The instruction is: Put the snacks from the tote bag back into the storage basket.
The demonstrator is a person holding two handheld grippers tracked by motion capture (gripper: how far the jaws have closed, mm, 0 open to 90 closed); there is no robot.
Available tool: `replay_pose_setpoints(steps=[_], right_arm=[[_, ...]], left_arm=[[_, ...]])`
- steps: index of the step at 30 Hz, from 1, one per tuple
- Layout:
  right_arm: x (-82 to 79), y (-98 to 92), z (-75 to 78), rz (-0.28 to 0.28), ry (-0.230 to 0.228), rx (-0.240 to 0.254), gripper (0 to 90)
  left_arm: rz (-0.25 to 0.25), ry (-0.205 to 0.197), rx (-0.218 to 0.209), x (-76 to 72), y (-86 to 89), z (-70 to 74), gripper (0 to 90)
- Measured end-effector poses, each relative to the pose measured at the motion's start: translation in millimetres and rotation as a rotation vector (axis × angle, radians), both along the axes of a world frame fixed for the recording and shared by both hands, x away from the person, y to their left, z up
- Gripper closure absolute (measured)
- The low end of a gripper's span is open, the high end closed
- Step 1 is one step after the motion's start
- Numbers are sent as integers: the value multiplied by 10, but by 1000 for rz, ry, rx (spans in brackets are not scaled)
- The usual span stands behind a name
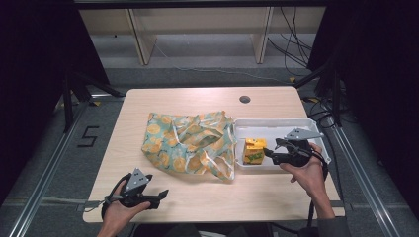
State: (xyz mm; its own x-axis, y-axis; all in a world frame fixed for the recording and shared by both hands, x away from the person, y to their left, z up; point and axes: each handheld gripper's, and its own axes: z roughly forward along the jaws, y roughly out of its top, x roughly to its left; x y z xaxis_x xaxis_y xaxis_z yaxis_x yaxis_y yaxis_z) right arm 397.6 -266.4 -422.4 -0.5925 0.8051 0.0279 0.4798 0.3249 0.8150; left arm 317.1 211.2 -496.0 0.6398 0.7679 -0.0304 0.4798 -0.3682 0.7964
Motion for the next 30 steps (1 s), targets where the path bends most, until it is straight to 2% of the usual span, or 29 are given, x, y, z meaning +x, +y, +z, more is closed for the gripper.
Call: replay_pose_setpoints(steps=[1,2,3,5,7,8,9,10,11,12,13,17,18,19,20,25,26,30], right_arm=[[-11,-4,2,3,11,-4,375],[-8,0,-16,8,-2,-10,366],[-27,5,-12,3,20,-10,363],[-23,1,-28,9,-2,-22,357],[-35,10,-46,13,6,-29,346],[-61,35,-59,-1,21,-15,343],[-64,42,-83,-1,9,-19,343],[-81,52,-91,-2,28,-20,343],[-87,58,-115,6,17,-31,342],[-112,68,-135,5,28,-40,341],[-134,80,-143,-2,37,-34,340],[-211,62,-171,17,22,-54,334],[-237,62,-179,16,20,-52,334],[-254,62,-185,17,20,-45,333],[-273,56,-193,22,20,-48,331],[-357,67,-284,13,25,-43,328],[-391,89,-295,-3,52,-27,327],[-413,103,-338,36,43,-48,317]], left_arm=[[-10,-14,13,8,16,4,196],[-20,-14,32,10,33,14,196],[-18,-19,23,10,31,11,196],[-8,-8,11,0,26,14,196],[-16,-20,29,1,46,24,196],[-18,-15,34,1,56,27,197],[-7,-2,17,-8,52,15,196],[9,-7,-14,-12,35,-1,196],[7,-9,1,-17,47,8,196],[-2,-20,8,-13,54,7,196],[-21,-13,47,-14,83,24,196],[0,-22,21,-25,81,10,197],[10,-10,10,-32,78,4,196],[19,-14,-13,-35,65,-4,196],[-17,-21,40,-25,105,18,196],[-6,-21,15,-34,95,12,196],[-18,-23,31,-29,107,14,196],[-17,-22,32,-39,109,25,196]])
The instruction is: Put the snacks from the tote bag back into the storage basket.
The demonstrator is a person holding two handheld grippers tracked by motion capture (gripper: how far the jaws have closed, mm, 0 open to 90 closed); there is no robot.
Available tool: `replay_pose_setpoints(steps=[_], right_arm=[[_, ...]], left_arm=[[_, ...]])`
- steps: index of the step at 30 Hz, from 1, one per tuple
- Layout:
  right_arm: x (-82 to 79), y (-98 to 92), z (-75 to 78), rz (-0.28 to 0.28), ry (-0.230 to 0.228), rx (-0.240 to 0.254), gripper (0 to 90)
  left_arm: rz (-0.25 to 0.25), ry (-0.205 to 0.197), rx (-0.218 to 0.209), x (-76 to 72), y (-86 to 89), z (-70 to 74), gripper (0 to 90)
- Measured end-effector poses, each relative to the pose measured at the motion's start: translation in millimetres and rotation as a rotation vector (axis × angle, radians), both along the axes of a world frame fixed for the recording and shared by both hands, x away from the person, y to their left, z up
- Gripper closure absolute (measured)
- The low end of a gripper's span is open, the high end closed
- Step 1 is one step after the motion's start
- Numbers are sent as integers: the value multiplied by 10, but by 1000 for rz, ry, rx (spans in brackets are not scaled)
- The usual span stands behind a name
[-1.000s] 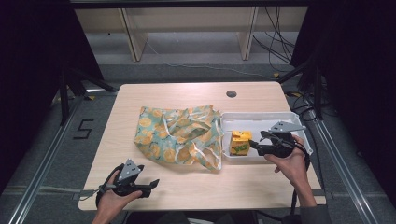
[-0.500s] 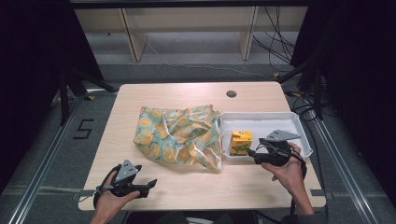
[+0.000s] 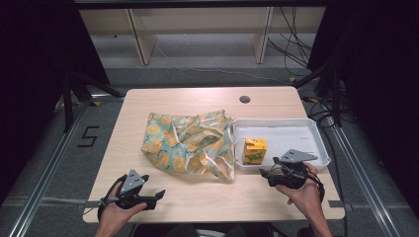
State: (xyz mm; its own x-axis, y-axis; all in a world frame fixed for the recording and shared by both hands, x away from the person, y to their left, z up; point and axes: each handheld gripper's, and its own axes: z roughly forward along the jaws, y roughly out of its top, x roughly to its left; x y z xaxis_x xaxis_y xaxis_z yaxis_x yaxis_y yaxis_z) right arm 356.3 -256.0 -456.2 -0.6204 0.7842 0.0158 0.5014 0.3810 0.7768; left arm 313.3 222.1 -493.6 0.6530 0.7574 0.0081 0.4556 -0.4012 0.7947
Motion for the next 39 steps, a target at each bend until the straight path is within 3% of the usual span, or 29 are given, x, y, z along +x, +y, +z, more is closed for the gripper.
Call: replay_pose_setpoints(steps=[1,2,3,4,8,10,11,13,15,16,17,18,20,28,33,34,35,36,37,39], right_arm=[[-35,24,-7,-15,16,15,314],[-29,12,-11,6,-1,2,311],[-38,12,-13,10,1,0,306],[-70,28,-22,-3,12,12,291],[-105,12,-77,14,20,1,279],[-129,4,-120,13,32,-7,277],[-141,4,-145,13,36,-13,277],[-161,-9,-173,16,51,-23,274],[-179,-21,-200,28,40,-35,266],[-191,-22,-217,30,39,-40,262],[-206,-20,-228,32,48,-48,261],[-211,-25,-245,40,32,-56,256],[-241,-22,-268,37,59,-60,245],[-318,-66,-328,33,64,-74,230],[-381,-103,-390,5,123,-85,214],[-371,-122,-394,19,110,-96,214],[-389,-124,-393,-2,122,-80,214],[-373,-146,-394,23,97,-92,213],[-389,-143,-382,-2,120,-82,213],[-382,-149,-390,6,99,-88,212]], left_arm=[[5,4,-8,-1,-2,-3,196],[13,9,-18,-3,-8,-10,195],[21,-8,-39,4,-22,-20,195],[4,-6,-8,10,4,-13,194],[3,-2,3,8,6,-11,194],[12,-2,-16,9,-7,-24,194],[1,4,6,9,7,-14,194],[0,3,11,9,12,-13,194],[10,-1,-6,8,0,-21,194],[-1,3,10,8,11,-14,193],[20,-2,-28,4,-18,-31,193],[14,-3,-28,6,-17,-34,193],[15,-6,-30,5,-23,-38,192],[22,-3,-20,5,-11,-35,192],[23,5,-30,-2,-25,-41,191],[19,1,-26,0,-22,-38,191],[18,2,-26,2,-20,-39,191],[27,10,-36,-1,-25,-44,191],[29,6,-34,-1,-24,-42,191],[21,-6,-20,4,-14,-33,191]])
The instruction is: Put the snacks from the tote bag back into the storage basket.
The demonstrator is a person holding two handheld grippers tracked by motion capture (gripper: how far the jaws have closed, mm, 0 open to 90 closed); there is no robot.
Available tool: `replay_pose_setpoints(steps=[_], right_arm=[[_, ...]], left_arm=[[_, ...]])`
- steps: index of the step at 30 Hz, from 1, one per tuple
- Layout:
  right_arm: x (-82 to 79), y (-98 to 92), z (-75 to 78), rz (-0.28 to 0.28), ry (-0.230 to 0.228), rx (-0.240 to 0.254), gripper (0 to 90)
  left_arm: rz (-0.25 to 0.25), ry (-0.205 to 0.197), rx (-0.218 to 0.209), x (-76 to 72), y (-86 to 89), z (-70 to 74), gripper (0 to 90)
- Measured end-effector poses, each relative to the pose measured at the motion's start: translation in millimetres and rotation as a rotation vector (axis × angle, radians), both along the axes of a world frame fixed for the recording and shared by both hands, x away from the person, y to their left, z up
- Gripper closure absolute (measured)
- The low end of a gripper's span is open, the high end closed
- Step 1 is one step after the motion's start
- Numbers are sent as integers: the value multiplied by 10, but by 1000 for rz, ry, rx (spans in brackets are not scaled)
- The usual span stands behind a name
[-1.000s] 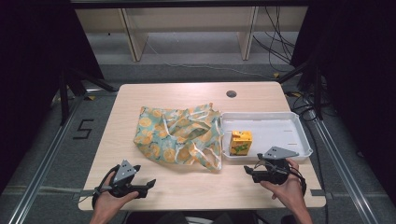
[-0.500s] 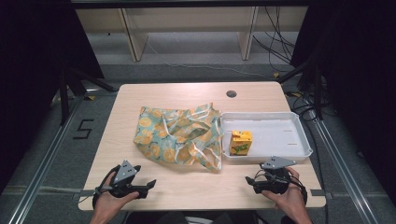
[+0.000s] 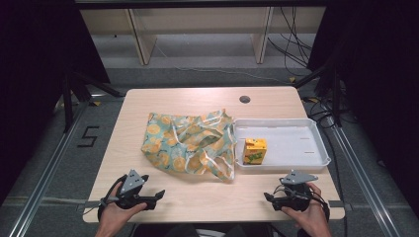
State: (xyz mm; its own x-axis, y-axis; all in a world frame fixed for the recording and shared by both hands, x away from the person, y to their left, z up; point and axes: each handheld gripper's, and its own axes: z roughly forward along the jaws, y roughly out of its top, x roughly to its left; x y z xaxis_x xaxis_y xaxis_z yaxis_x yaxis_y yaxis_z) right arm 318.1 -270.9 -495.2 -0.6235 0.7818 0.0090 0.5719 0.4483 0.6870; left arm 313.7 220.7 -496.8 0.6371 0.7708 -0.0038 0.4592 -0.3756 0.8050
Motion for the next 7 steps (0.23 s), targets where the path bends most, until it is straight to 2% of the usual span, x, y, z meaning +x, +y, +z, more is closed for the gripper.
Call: replay_pose_setpoints(steps=[3,5,7], right_arm=[[-6,9,-3,1,27,-1,207],[4,-7,-1,9,10,-4,207],[12,-11,-4,7,10,-2,206]], left_arm=[[0,1,-3,3,-1,-4,191],[14,14,-21,-2,-11,-13,191],[1,6,-5,11,1,-8,190]])
